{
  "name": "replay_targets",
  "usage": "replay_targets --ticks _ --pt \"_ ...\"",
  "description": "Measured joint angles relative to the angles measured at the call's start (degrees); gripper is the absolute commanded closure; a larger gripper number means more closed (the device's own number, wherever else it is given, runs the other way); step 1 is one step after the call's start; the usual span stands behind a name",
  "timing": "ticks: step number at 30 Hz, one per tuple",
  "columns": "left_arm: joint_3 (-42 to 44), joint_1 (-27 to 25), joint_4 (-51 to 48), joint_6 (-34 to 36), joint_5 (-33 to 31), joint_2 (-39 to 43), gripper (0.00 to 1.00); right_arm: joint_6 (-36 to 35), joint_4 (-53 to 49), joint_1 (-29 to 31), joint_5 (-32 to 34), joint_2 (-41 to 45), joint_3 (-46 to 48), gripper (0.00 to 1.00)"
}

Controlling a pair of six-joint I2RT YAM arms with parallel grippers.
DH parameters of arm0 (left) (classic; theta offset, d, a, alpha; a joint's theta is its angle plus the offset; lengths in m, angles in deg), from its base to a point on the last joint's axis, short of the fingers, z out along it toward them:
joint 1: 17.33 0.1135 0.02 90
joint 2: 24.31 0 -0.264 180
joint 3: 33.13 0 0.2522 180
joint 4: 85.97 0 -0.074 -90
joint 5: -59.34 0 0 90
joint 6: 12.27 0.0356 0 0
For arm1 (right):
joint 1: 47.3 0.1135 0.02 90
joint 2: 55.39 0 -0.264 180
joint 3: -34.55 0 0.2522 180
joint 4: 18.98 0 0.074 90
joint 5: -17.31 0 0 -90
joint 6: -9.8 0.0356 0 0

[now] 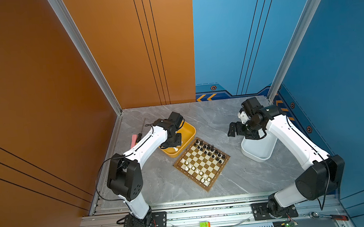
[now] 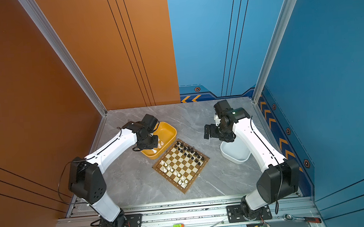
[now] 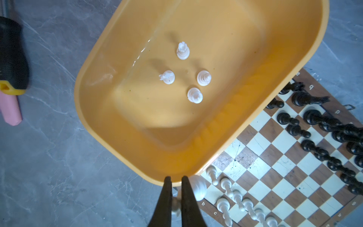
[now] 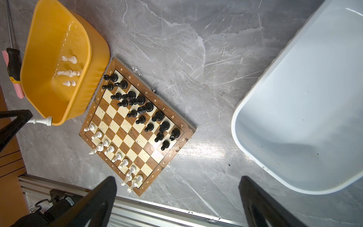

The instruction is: Set up the chess pieces on the board

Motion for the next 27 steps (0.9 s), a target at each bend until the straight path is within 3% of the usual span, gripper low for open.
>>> replay_targets --ticks 10,27 --pt "-1.0 -0.6 0.9 0.7 -9.9 -3.1 0.91 0.4 0.1 0.6 0.3 0.3 0.1 0.00" --pt "3.1 -3.2 10.4 0.2 -20.5 -9.9 0.94 0.4 0.4 -0.6 2.2 3.1 1.0 0.00"
